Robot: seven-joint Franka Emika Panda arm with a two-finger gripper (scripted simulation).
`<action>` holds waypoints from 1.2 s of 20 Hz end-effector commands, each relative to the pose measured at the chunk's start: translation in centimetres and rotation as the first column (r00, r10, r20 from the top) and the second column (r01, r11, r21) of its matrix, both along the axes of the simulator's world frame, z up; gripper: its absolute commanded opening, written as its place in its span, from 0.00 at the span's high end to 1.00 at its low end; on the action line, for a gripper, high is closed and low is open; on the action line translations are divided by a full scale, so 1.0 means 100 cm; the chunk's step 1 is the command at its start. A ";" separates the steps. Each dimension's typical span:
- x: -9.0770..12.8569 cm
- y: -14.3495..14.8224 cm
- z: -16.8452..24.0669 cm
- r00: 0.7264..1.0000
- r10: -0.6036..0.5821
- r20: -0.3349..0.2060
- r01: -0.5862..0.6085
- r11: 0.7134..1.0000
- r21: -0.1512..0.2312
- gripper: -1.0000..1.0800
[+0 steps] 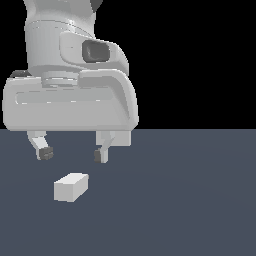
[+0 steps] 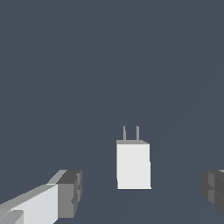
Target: Plug the charger into the wall socket.
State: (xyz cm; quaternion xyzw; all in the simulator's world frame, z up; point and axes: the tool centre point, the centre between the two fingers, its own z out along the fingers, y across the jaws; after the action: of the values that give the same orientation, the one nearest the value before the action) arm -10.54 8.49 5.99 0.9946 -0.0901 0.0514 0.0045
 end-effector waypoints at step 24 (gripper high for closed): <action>0.000 0.000 -0.048 1.000 0.000 -0.001 0.000 1.000 0.000 1.00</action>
State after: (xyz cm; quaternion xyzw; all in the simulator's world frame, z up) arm -10.60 8.48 1.21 0.9946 -0.0900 0.0510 0.0046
